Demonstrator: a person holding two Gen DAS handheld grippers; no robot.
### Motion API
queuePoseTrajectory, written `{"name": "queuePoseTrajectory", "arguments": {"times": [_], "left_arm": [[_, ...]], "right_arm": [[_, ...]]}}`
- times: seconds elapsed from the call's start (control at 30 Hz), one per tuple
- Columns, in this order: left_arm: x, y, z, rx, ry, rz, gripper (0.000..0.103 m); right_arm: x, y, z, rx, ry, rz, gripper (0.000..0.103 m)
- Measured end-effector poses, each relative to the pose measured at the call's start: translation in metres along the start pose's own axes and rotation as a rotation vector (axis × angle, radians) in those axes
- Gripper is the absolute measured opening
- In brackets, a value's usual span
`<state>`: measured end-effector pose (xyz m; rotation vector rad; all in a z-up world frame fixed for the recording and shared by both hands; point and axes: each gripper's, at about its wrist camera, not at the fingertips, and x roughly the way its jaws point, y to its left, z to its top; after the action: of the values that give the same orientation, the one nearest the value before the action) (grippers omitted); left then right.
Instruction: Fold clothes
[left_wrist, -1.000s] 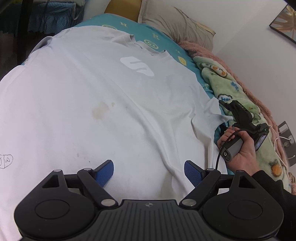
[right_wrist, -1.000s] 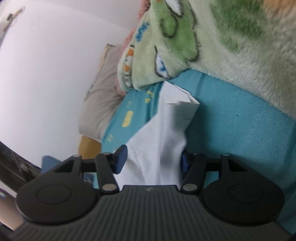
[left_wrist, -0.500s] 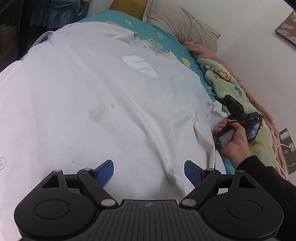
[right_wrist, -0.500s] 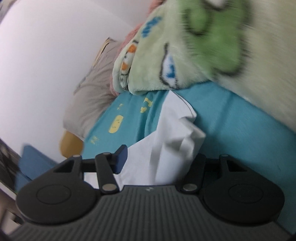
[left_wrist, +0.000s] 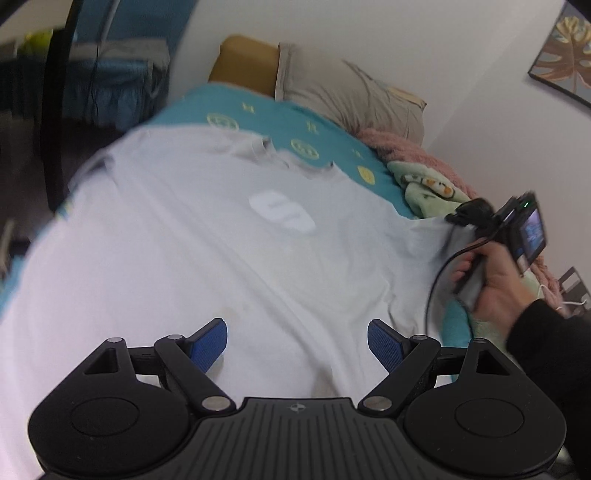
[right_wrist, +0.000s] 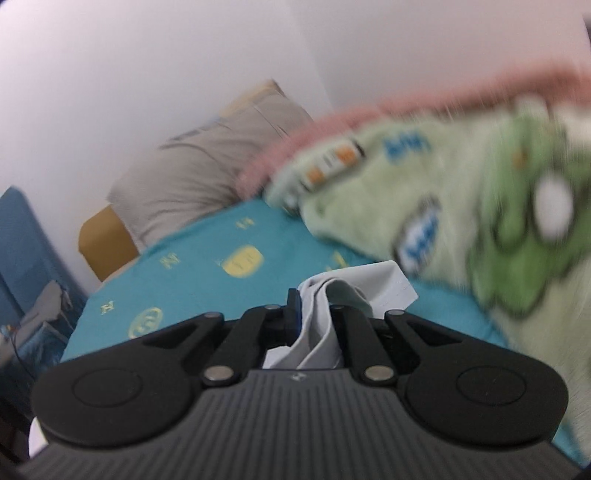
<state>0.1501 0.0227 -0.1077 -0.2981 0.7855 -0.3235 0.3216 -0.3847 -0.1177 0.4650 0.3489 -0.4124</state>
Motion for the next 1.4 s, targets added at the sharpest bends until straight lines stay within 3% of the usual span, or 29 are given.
{"name": "queuePoseTrajectory", "arguments": {"times": [0.13, 0.27, 0.4, 0.6, 0.77, 0.87, 0.97, 1.0, 1.03, 1.1, 1.3, 1.4], "left_arm": [[-0.032, 0.019, 0.018, 0.022, -0.074, 0.064, 0.085], [-0.062, 0.046, 0.031, -0.013, -0.135, 0.114, 0.085], [-0.082, 0.073, 0.037, -0.064, -0.175, 0.150, 0.085], [-0.075, 0.102, 0.042, -0.129, -0.155, 0.169, 0.085], [-0.056, 0.116, 0.042, -0.146, -0.119, 0.180, 0.085], [-0.045, 0.123, 0.043, -0.164, -0.106, 0.182, 0.085], [-0.035, 0.125, 0.043, -0.159, -0.088, 0.184, 0.085], [-0.032, 0.124, 0.043, -0.148, -0.081, 0.185, 0.085], [-0.029, 0.122, 0.043, -0.124, -0.074, 0.192, 0.085], [-0.027, 0.117, 0.043, -0.074, -0.069, 0.223, 0.085], [-0.034, 0.102, 0.038, 0.004, -0.078, 0.235, 0.085], [-0.038, 0.093, 0.033, 0.016, -0.076, 0.217, 0.085]], "right_arm": [[-0.033, 0.051, 0.013, -0.138, -0.047, -0.005, 0.007], [-0.048, 0.114, 0.000, -0.255, -0.066, 0.007, 0.007], [-0.042, 0.181, -0.044, -0.419, -0.045, 0.042, 0.007], [-0.018, 0.263, -0.132, -0.645, 0.040, 0.114, 0.007], [0.006, 0.289, -0.174, -0.698, 0.099, 0.138, 0.007], [0.014, 0.288, -0.181, -0.685, 0.119, 0.148, 0.009], [-0.008, 0.277, -0.171, -0.642, 0.144, 0.196, 0.010], [-0.015, 0.274, -0.167, -0.628, 0.152, 0.211, 0.024], [-0.022, 0.270, -0.164, -0.613, 0.161, 0.227, 0.053], [-0.037, 0.263, -0.157, -0.584, 0.177, 0.259, 0.087], [-0.083, 0.239, -0.136, -0.496, 0.225, 0.351, 0.088], [-0.145, 0.202, -0.116, -0.443, 0.241, 0.380, 0.088]]}}
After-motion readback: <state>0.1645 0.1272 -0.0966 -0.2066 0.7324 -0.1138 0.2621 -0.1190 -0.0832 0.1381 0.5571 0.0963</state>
